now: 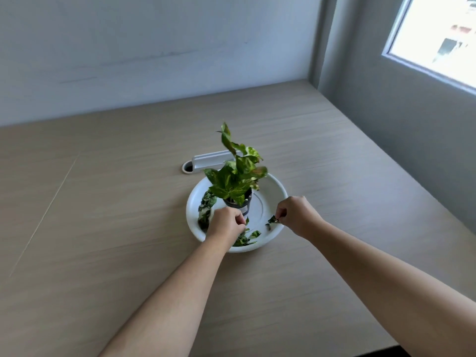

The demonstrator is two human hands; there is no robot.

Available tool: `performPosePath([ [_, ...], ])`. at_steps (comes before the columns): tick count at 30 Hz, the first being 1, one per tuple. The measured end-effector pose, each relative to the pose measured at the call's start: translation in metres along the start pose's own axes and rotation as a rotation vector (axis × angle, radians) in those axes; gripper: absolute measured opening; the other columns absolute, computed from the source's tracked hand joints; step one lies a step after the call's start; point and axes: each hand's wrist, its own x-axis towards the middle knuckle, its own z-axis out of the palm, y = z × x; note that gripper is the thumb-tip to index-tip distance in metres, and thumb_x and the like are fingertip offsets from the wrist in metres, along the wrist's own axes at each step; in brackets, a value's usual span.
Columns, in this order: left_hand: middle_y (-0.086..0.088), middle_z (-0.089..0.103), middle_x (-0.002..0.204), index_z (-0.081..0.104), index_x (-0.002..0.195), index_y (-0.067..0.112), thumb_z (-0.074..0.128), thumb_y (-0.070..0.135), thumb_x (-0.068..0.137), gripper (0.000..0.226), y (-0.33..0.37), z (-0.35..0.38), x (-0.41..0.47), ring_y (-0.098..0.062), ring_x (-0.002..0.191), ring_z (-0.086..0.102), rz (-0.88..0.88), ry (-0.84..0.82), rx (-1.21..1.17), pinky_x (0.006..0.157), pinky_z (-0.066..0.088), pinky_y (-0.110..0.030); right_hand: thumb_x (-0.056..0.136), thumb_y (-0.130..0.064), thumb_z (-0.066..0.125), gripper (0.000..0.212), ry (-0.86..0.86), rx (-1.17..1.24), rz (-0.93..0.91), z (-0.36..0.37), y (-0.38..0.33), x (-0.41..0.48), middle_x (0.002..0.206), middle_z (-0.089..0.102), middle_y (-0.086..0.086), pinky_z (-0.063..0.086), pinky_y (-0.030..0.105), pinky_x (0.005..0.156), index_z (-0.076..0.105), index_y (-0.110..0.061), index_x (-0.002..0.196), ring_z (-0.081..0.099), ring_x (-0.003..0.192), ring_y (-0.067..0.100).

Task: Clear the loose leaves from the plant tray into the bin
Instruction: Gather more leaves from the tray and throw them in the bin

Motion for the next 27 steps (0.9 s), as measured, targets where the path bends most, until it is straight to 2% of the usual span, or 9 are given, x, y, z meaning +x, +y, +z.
performPosePath([
  [3,-0.006,0.075,0.087,0.074,0.077,0.008,0.067,0.005,0.079,0.008,0.04,0.022,-0.012,-0.018,0.082,0.068,0.065,-0.037,-0.009,0.076,0.055,-0.026,0.076,0.006,0.057,0.023,0.06,0.014,0.079,-0.028,0.035,-0.025,0.072,0.061,0.004,0.05,0.025,0.051,0.073,-0.011,0.073,0.062,0.064,0.027],
  [5,-0.007,0.076,0.085,0.075,0.076,0.01,0.067,0.004,0.076,0.01,0.074,0.04,-0.02,-0.019,0.081,0.069,0.111,-0.057,-0.022,0.074,0.053,-0.025,0.077,0.004,0.058,0.021,0.095,0.031,0.148,-0.051,0.065,-0.047,0.076,0.06,0.005,0.05,0.026,0.048,0.072,-0.012,0.073,0.06,0.06,0.029],
  [7,-0.007,0.076,0.083,0.075,0.075,0.01,0.065,0.003,0.075,0.013,0.119,0.067,-0.033,-0.018,0.076,0.067,0.177,-0.089,-0.038,0.069,0.051,-0.024,0.078,0.003,0.058,0.019,0.141,0.048,0.226,-0.078,0.107,-0.08,0.077,0.057,0.005,0.041,0.02,0.045,0.072,-0.009,0.076,0.055,0.056,0.027],
  [12,-0.009,0.075,0.082,0.075,0.074,0.009,0.064,0.001,0.073,0.014,0.243,0.158,-0.083,-0.018,0.072,0.066,0.37,-0.24,-0.04,0.067,0.052,-0.026,0.077,-0.002,0.063,0.015,0.263,0.035,0.381,-0.143,0.227,-0.189,0.073,0.057,-0.006,0.043,0.021,0.06,0.074,-0.012,0.076,0.063,0.076,0.026],
  [15,-0.011,0.075,0.084,0.075,0.075,0.007,0.067,0.0,0.072,0.011,0.323,0.231,-0.13,-0.022,0.074,0.067,0.531,-0.354,-0.027,0.07,0.056,-0.03,0.078,-0.003,0.062,0.017,0.27,0.015,0.505,-0.177,0.303,-0.278,0.091,0.072,0.007,0.043,0.019,0.069,0.076,-0.011,0.084,0.067,0.088,0.023],
  [17,-0.013,0.075,0.085,0.075,0.078,0.005,0.069,0.001,0.072,0.009,0.37,0.279,-0.167,-0.021,0.074,0.065,0.637,-0.441,0.008,0.068,0.051,-0.025,0.076,0.001,0.062,0.018,0.31,0.051,0.614,-0.193,0.351,-0.34,0.094,0.074,0.01,0.044,0.019,0.071,0.075,-0.009,0.083,0.068,0.088,0.023],
  [19,-0.012,0.075,0.085,0.075,0.08,0.006,0.071,0.004,0.072,0.009,0.404,0.319,-0.198,-0.023,0.081,0.068,0.736,-0.52,0.08,0.067,0.046,-0.022,0.075,0.002,0.061,0.019,0.351,0.083,0.725,-0.2,0.39,-0.393,0.092,0.074,0.012,0.047,0.022,0.072,0.075,-0.008,0.082,0.068,0.086,0.024],
  [22,-0.01,0.074,0.084,0.073,0.078,0.008,0.068,0.005,0.074,0.007,0.441,0.377,-0.242,-0.025,0.083,0.068,0.822,-0.657,0.174,0.071,0.051,-0.026,0.075,0.003,0.06,0.02,0.397,0.147,0.879,-0.194,0.44,-0.461,0.093,0.073,0.013,0.051,0.028,0.077,0.075,-0.007,0.082,0.068,0.086,0.027],
  [27,-0.011,0.074,0.084,0.072,0.078,0.008,0.066,0.004,0.072,0.01,0.45,0.464,-0.28,-0.026,0.083,0.068,0.899,-0.859,0.347,0.072,0.051,-0.028,0.075,0.0,0.06,0.019,0.398,0.261,1.103,-0.137,0.496,-0.522,0.093,0.072,0.01,0.053,0.03,0.078,0.074,-0.014,0.078,0.067,0.085,0.026],
])
